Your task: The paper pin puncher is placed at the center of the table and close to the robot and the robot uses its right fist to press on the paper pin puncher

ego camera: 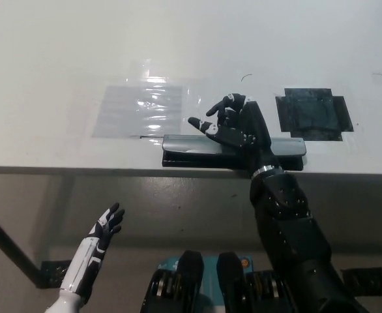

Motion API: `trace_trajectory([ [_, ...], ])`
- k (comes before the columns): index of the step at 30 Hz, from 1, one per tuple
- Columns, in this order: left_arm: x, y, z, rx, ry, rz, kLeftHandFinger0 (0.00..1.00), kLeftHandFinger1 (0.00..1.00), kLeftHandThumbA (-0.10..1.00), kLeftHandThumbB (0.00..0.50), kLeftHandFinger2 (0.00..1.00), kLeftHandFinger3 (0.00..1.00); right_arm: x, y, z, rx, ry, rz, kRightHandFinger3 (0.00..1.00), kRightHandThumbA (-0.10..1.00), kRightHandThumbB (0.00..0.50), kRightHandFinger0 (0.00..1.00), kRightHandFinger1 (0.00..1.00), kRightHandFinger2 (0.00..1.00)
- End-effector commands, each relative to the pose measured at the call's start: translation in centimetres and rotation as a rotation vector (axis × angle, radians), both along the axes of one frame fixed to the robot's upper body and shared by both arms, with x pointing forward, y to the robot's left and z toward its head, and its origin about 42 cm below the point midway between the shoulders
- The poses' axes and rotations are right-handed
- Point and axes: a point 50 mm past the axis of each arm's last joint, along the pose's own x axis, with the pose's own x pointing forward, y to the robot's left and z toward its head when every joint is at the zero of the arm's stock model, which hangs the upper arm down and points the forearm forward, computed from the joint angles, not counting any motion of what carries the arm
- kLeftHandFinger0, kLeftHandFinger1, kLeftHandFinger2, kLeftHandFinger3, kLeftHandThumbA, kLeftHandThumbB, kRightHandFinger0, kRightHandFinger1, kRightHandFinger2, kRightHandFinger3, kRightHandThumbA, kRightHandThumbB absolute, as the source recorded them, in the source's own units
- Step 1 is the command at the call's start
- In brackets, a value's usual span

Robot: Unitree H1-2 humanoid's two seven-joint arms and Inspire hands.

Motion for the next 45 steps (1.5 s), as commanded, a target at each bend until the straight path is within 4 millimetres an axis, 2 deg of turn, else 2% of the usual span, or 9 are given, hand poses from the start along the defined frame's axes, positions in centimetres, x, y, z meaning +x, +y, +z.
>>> trace_trajectory([
  [1,0.4,0.4,1.4,0.021,-0.064,-0.014,1.0,1.0,1.0,0.234,1.0,1.0,-2.1,1.4,-4.9,-0.047,0.111,0.048,0.22,1.0,0.155,0.0,0.13,0.35],
  [19,-1.2,0.4,0.1,0.015,-0.025,-0.011,1.0,1.0,1.0,0.255,1.0,1.0,-8.5,-0.2,-15.8,-0.235,0.446,0.05,0.15,1.0,0.113,0.08,0.13,0.36],
  [24,-0.9,0.4,0.2,0.013,-0.032,-0.013,1.0,1.0,1.0,0.249,1.0,1.0,-8.0,-0.4,-15.3,-0.222,0.427,0.044,0.26,1.0,0.152,0.07,0.2,0.42],
  [29,-1.0,0.4,0.2,0.007,-0.023,-0.013,1.0,1.0,1.0,0.246,1.0,1.0,-6.8,-0.4,-14.0,-0.189,0.384,0.03,0.13,1.0,0.147,0.0,0.08,0.32],
  [32,-0.7,0.4,0.4,0.012,-0.035,-0.011,1.0,1.0,1.0,0.259,1.0,1.0,-3.8,-0.6,-10.1,-0.103,0.23,-0.001,0.15,1.0,0.146,0.0,0.08,0.31],
  [37,-0.5,0.3,0.5,0.014,-0.043,-0.014,1.0,1.0,1.0,0.255,1.0,1.0,-1.1,-1.8,2.8,0.044,-0.174,-0.001,0.07,1.0,0.195,0.0,0.03,0.21],
  [39,-0.4,0.3,0.6,0.012,-0.042,-0.016,1.0,1.0,1.0,0.252,1.0,1.0,-1.9,-2.5,8.2,0.066,-0.346,-0.013,0.05,1.0,0.162,0.0,0.01,0.2],
  [41,-0.3,0.3,0.8,0.011,-0.045,-0.015,1.0,1.0,1.0,0.25,1.0,1.0,-3.7,-3.3,14.8,0.138,-0.484,-0.026,0.0,1.0,0.184,0.0,0.0,0.02],
  [45,0.0,0.3,0.9,0.019,-0.049,-0.013,1.0,1.0,1.0,0.256,1.0,1.0,-8.3,-5.2,22.0,0.202,-0.692,0.045,0.0,1.0,0.194,0.0,0.0,0.0],
])
